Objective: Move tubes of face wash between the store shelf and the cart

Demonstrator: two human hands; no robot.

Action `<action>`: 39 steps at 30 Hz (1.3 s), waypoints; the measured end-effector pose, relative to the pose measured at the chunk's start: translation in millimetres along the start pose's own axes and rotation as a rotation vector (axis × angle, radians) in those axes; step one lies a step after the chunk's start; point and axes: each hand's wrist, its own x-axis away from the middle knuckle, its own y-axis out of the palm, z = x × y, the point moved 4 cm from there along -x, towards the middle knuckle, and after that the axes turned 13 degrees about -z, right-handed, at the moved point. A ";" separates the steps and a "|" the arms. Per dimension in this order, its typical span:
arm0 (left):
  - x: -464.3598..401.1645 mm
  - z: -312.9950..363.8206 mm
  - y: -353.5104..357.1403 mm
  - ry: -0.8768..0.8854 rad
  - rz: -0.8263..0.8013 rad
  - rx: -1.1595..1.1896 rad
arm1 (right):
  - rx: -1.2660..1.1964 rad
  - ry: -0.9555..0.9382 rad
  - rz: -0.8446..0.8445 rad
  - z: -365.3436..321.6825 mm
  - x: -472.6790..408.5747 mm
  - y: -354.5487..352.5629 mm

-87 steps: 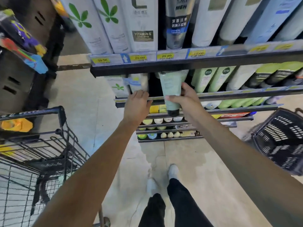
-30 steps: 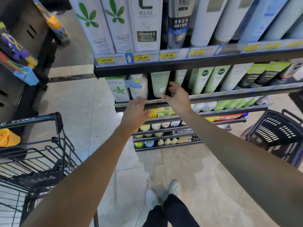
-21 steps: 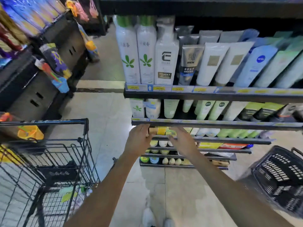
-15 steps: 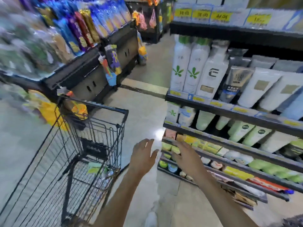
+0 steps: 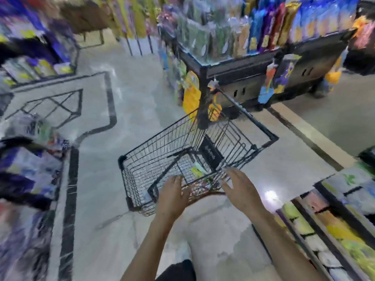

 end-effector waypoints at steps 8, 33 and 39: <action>-41.9 -45.6 -15.6 -0.050 0.021 0.058 | 0.014 -0.004 -0.111 -32.5 -61.9 20.7; -327.6 -118.6 91.0 -0.136 -0.480 0.008 | 0.123 0.210 -0.602 63.7 -352.8 104.2; -405.9 -157.1 177.2 -0.047 -0.630 -0.091 | 0.110 0.374 -0.731 129.6 -404.9 180.5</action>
